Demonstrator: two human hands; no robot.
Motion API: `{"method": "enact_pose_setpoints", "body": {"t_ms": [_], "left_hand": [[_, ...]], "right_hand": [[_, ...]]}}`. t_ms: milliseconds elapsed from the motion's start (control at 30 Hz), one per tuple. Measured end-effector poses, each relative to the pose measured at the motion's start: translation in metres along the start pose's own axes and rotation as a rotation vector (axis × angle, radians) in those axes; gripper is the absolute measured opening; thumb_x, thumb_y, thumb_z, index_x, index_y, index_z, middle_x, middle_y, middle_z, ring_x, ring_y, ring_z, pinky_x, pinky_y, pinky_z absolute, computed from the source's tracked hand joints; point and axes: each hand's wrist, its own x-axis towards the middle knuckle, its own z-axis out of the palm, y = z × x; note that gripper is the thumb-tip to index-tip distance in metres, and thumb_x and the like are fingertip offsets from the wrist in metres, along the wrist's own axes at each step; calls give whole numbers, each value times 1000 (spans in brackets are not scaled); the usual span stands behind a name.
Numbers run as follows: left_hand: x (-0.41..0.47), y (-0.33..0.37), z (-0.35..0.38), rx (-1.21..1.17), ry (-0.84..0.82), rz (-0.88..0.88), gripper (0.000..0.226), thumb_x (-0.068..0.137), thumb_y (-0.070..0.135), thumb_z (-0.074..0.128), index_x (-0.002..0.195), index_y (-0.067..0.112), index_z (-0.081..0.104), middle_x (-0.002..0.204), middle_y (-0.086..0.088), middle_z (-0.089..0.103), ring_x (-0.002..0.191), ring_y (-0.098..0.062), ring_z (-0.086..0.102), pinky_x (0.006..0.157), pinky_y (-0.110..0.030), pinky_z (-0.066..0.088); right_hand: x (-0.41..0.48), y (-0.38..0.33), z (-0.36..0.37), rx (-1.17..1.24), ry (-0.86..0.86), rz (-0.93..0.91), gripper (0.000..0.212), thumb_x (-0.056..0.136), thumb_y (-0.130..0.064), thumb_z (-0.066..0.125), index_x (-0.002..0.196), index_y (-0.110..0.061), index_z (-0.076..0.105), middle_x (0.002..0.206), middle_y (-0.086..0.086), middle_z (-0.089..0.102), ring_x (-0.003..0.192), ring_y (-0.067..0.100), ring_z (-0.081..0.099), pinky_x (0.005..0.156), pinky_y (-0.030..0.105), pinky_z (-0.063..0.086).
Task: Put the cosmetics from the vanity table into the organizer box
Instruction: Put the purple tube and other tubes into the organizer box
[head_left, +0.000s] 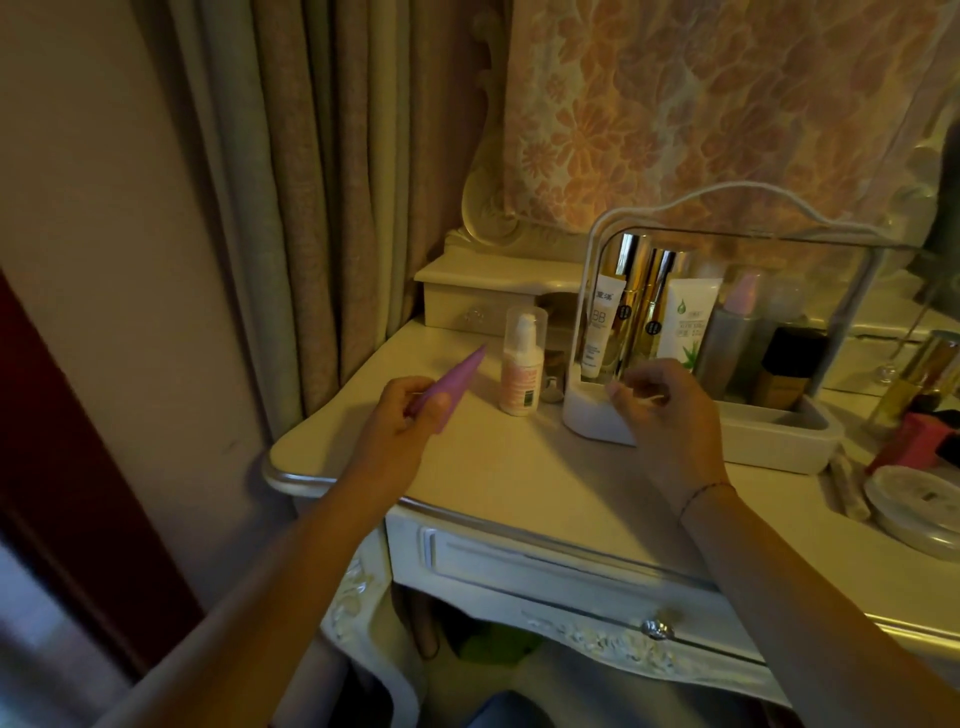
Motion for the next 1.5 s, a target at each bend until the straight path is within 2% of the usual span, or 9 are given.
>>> {"method": "enact_pose_setpoints", "body": {"t_ms": [100,200,300,400,500,633,767,1100,1500], "left_hand": [[-19,13,9,-142,-143,-18,28,81,50,52,104,34,53,97,7,62,71,11,57,57,-7,43],[-28,20,37,-294,-324,-101,48,75,59,58,112,29,56,108,-1,65,91,-4,61,74,-22,47],[-31,30,73,-547,-468,-199,50,76,48,61,116,18,56,115,-7,65,105,-16,62,86,-27,51],[-26,44,100,-643,-461,-219,45,79,39,59,115,12,56,109,-7,66,94,-10,65,76,-20,53],[-15,53,117,-343,-318,-58,25,86,32,59,107,20,55,96,3,63,79,-1,62,60,-10,46],[-4,46,127,197,-213,318,34,90,24,56,123,19,52,124,5,54,113,-8,47,85,-13,35],[-2,31,130,461,-295,425,50,91,17,53,138,14,39,147,-3,35,137,-16,27,107,-21,20],[0,26,131,459,-277,474,52,89,16,54,139,14,38,149,-1,32,139,-12,21,106,-13,10],[0,25,131,450,-245,528,50,87,13,55,135,16,43,145,1,37,135,-9,24,101,-5,9]], "right_hand": [[-16,-10,-2,162,-131,-5,28,80,-31,69,105,-25,59,98,-10,60,85,1,57,69,14,48],[-23,-19,-4,463,-374,113,48,74,-36,70,118,-22,58,97,-4,67,82,4,61,64,17,49],[-18,-16,-20,679,-466,187,35,75,-31,66,108,-18,65,83,3,65,69,11,56,60,25,41],[-5,-7,-43,799,-411,269,22,74,-25,67,94,-16,69,68,1,60,55,8,51,53,20,43],[17,-4,-62,698,-255,279,8,77,-20,68,83,-15,67,57,-3,59,48,7,50,47,17,44],[60,-11,-73,522,23,168,3,87,-11,63,85,-12,63,64,1,56,43,2,50,44,16,45],[85,-15,-56,331,62,59,11,89,-11,62,99,-10,61,70,3,57,44,-1,55,45,14,49],[80,0,-14,51,27,3,16,92,-19,58,106,-10,61,81,11,65,69,25,65,72,40,58],[76,13,-14,-18,43,88,22,94,-21,54,111,-8,60,88,10,65,71,16,63,72,32,57]]}}
